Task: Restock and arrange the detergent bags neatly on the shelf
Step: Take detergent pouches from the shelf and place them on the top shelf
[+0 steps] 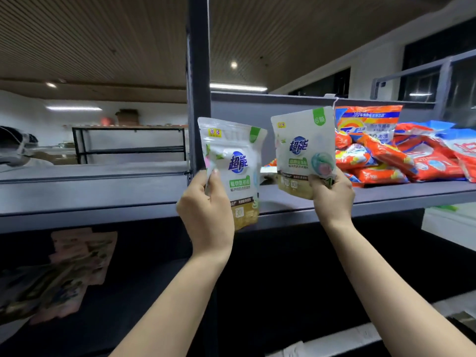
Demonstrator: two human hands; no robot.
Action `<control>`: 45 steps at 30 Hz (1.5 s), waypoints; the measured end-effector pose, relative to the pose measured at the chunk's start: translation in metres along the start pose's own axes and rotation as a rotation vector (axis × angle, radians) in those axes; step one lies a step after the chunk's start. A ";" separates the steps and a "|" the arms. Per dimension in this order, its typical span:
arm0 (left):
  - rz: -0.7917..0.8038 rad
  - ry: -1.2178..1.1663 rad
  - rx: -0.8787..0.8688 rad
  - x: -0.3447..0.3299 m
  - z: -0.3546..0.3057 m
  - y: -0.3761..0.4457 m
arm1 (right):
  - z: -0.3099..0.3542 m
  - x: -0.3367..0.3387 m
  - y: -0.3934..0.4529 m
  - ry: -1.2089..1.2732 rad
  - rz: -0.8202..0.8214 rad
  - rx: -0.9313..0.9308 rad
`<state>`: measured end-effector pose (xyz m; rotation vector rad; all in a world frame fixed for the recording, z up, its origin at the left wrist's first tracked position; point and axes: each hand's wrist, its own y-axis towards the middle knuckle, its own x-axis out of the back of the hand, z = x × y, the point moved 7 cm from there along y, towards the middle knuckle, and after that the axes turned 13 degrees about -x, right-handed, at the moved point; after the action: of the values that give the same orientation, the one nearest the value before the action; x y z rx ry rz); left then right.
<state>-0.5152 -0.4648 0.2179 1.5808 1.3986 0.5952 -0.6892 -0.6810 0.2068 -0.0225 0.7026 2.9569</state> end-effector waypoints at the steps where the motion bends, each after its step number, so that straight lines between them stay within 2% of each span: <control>1: -0.018 0.018 0.006 -0.010 0.003 0.001 | -0.002 -0.003 0.013 -0.015 0.007 0.007; 5: -0.097 0.122 0.011 -0.046 0.007 0.005 | -0.005 -0.022 0.059 -0.199 0.070 0.113; 11: -0.137 0.403 0.055 -0.096 0.023 0.032 | -0.016 -0.065 0.096 -0.673 0.130 0.226; 17: -0.072 0.594 0.095 -0.154 0.056 0.062 | -0.043 -0.124 0.095 -0.940 0.460 0.236; 20: -0.042 0.640 0.051 -0.180 0.072 0.079 | -0.054 -0.140 0.093 -1.070 0.625 0.272; 23: 0.012 0.622 -0.038 -0.207 0.090 0.089 | -0.059 -0.150 0.097 -0.959 0.751 0.261; 25: 0.175 0.662 -0.122 -0.232 0.105 0.090 | -0.062 -0.152 0.101 -0.815 0.789 0.228; 27: 0.612 0.820 -0.155 -0.268 0.137 0.079 | -0.066 -0.153 0.105 -0.734 0.790 0.217; 29: 1.066 0.869 -0.019 -0.291 0.174 0.055 | -0.069 -0.153 0.107 -0.712 0.782 0.220; 30: 1.181 0.837 0.072 -0.294 0.186 0.046 | -0.070 -0.153 0.109 -0.710 0.775 0.224; 31: 1.204 0.784 0.130 -0.294 0.192 0.042 | -0.070 -0.154 0.110 -0.709 0.768 0.230; 36: 0.916 0.626 0.094 -0.280 0.187 0.060 | -0.068 -0.156 0.110 -0.708 0.758 0.253; 45: 0.727 0.620 0.187 -0.235 0.148 0.061 | -0.049 -0.143 0.102 -0.708 0.712 0.294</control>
<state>-0.4179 -0.7298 0.2505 2.1791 1.2917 1.5232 -0.5578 -0.8078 0.2139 1.4828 1.1699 3.0165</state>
